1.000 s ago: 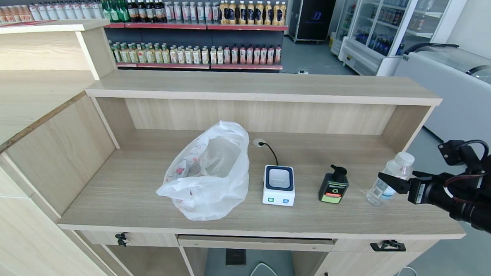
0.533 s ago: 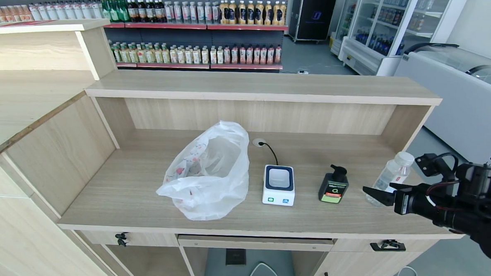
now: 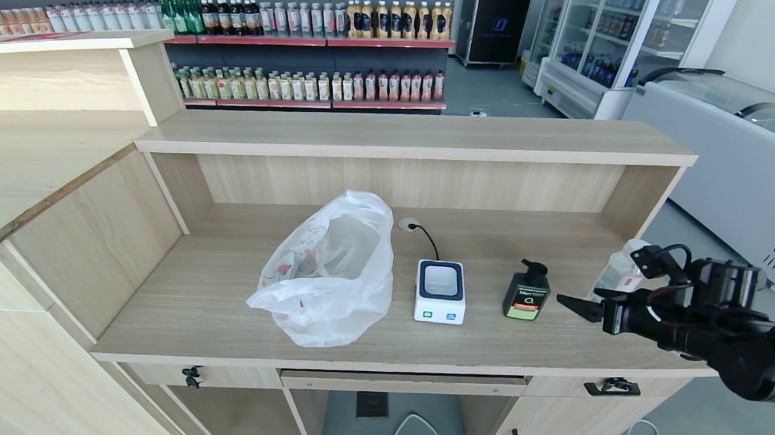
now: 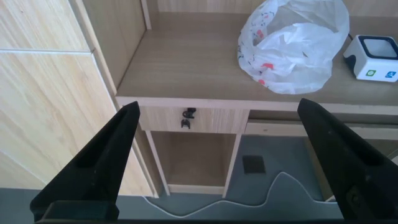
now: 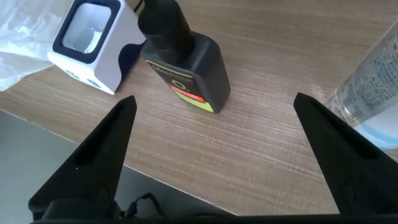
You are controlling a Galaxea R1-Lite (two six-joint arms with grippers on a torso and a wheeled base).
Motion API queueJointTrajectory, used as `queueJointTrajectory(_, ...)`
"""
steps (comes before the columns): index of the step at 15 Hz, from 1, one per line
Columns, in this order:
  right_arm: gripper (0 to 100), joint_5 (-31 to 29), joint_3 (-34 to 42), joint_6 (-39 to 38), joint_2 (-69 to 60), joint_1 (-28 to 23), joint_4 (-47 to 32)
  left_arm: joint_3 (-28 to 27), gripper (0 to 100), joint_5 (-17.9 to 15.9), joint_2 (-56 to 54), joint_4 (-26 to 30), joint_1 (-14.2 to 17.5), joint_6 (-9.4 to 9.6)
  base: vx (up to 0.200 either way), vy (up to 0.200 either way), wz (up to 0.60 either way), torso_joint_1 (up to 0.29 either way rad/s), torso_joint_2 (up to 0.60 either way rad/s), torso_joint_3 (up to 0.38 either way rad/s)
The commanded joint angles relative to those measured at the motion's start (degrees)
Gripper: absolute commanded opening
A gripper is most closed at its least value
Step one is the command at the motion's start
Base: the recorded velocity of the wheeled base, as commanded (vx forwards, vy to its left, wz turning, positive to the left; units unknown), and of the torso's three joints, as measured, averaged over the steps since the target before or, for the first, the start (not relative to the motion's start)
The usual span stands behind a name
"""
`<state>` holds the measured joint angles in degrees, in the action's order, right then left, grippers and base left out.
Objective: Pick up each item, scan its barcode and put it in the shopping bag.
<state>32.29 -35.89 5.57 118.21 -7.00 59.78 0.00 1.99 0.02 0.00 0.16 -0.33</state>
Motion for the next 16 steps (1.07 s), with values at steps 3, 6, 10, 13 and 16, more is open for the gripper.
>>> queueJointTrajectory(3, 100, 1.63, -4.45, 0.14, 4.48, 0.23, 0.16, 0.0, 100, 0.03, -0.02, 0.0, 0.02, -0.02, 0.0, 0.0, 0.0, 0.0, 0.0, 0.0)
queueJointTrajectory(6, 100, 4.36, -6.03, 0.05, 6.07, 0.32, 0.77, 0.0, 100, 0.03, -0.02, 0.0, 0.02, -0.02, 0.0, 0.0, 0.0, 0.0, 0.0, 0.0)
queueJointTrajectory(10, 100, 6.12, -7.62, 0.58, 9.76, 2.6, 3.59, 0.0, 100, 0.03, -0.02, 0.0, 0.02, -0.02, 0.0, 0.0, 0.0, 0.0, 0.0, 0.0)
queueJointTrajectory(13, 100, 6.2, -8.32, 0.58, 11.6, 3.48, 4.9, 0.0, 100, 0.03, -0.02, 0.0, 0.02, -0.02, 0.0, 0.0, 0.0, 0.0, 0.0, 0.0)
queueJointTrajectory(16, 100, 7.52, -8.5, 0.58, 13.01, 4.1, 5.87, 0.0, 100, 0.03, -0.02, 0.0, -0.07, -0.02, 0.0, 0.0, 0.0, 0.0, 0.0, 0.0)
